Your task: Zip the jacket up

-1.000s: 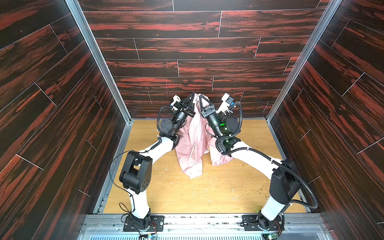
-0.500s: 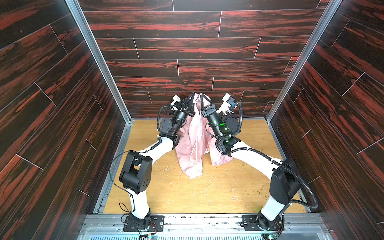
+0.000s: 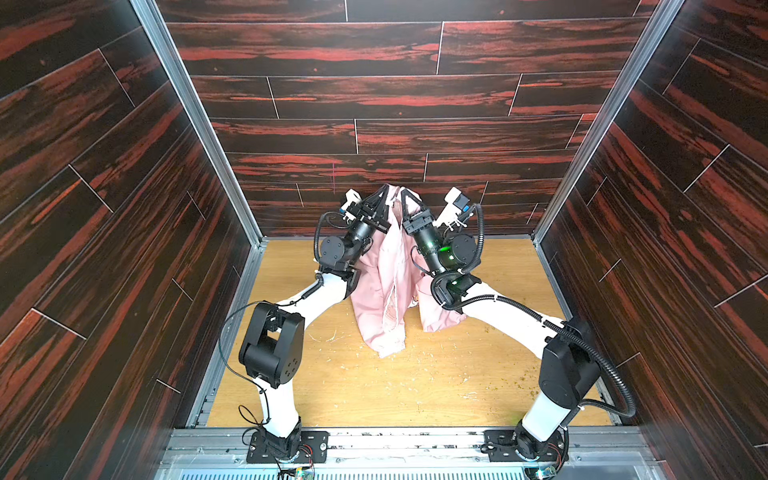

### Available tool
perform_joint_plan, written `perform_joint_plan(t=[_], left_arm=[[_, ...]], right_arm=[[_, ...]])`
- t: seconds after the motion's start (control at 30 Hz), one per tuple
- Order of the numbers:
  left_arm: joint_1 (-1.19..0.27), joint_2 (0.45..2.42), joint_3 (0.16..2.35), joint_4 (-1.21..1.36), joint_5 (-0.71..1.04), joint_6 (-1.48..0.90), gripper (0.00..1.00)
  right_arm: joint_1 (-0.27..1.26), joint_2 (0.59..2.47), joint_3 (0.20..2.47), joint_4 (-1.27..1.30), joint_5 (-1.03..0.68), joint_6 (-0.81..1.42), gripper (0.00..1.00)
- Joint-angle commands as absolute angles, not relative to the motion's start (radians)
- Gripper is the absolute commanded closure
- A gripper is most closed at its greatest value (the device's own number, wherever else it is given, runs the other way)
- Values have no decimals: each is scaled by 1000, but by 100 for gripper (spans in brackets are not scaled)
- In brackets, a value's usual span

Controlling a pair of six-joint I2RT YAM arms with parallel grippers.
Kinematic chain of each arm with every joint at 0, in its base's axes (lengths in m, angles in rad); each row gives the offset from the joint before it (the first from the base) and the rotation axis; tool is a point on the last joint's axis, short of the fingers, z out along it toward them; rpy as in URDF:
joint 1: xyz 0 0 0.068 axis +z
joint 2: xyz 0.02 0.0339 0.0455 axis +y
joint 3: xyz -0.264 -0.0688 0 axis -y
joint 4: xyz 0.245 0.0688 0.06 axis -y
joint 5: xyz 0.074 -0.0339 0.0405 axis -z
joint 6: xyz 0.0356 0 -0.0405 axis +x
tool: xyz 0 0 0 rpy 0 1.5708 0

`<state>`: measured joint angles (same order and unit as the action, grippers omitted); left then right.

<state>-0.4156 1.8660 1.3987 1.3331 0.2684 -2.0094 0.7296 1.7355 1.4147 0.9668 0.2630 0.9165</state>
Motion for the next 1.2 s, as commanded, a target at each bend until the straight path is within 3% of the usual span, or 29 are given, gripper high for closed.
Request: perform_joint_plan(t=[0.0,1.17], left_arm=[[-420,1854,1441,1410,264,-2022,100],[-423,1852,1425,1410,262,-2027,100]], right_arm=[[739,1730,1415,1006,267,927,100],[740,1754,1460,1031,242,928,100]])
